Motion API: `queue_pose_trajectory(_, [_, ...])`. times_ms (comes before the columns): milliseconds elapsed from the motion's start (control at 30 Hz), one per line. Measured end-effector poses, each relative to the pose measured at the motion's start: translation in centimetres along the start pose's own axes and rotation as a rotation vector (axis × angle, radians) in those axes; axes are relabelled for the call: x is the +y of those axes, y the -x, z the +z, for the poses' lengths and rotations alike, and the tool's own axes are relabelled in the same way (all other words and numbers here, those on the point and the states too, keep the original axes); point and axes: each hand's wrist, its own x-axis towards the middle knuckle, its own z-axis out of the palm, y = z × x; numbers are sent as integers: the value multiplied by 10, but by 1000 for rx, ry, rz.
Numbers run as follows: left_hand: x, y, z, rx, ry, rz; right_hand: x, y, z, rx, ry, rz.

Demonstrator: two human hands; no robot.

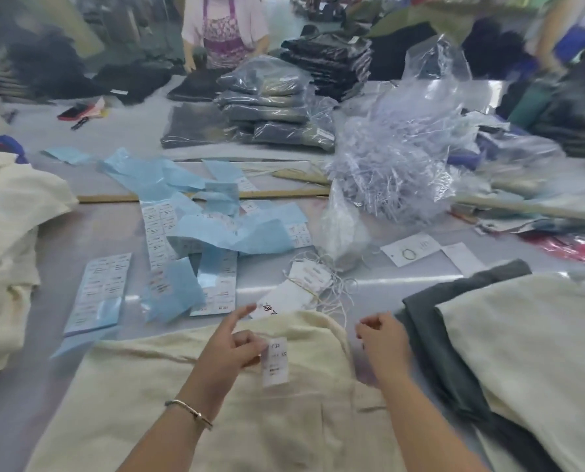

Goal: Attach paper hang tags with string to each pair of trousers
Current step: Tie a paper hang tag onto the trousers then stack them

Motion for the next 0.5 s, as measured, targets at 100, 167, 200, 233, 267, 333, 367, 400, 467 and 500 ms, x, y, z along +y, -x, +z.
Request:
queue_pose_trajectory(100, [-2, -3, 26, -34, -67, 18, 12, -20, 2, -74, 203, 7])
queue_pose_trajectory(167, [-3, -5, 35, -37, -78, 8, 7, -27, 9, -66, 291, -6])
queue_pose_trajectory(200, [-3, -6, 38, -33, -84, 1, 3, -29, 12, -61, 334, -13])
queue_pose_trajectory(233, [-4, -6, 39, -28, -95, -8, -1, -31, 15, -70, 372, -23])
queue_pose_trajectory(267, [-4, -6, 41, -25, -104, -15, -4, -33, 18, -94, 404, -37])
queue_pose_trajectory(333, [-5, -5, 41, -19, -102, -31, -10, -36, 20, -166, 459, -57])
queue_pose_trajectory(367, [-6, -4, 41, -18, -101, -39, -12, -37, 20, -192, 479, -58])
queue_pose_trajectory(400, [-7, -2, 42, -17, -103, -46, -12, -38, 19, -206, 483, -57])
queue_pose_trajectory(467, [-11, 1, 42, -18, -102, -58, -7, -40, 13, -207, 397, -65])
queue_pose_trajectory(500, [-12, 3, 43, -25, -97, -62, -5, -41, 8, -198, 292, -63])
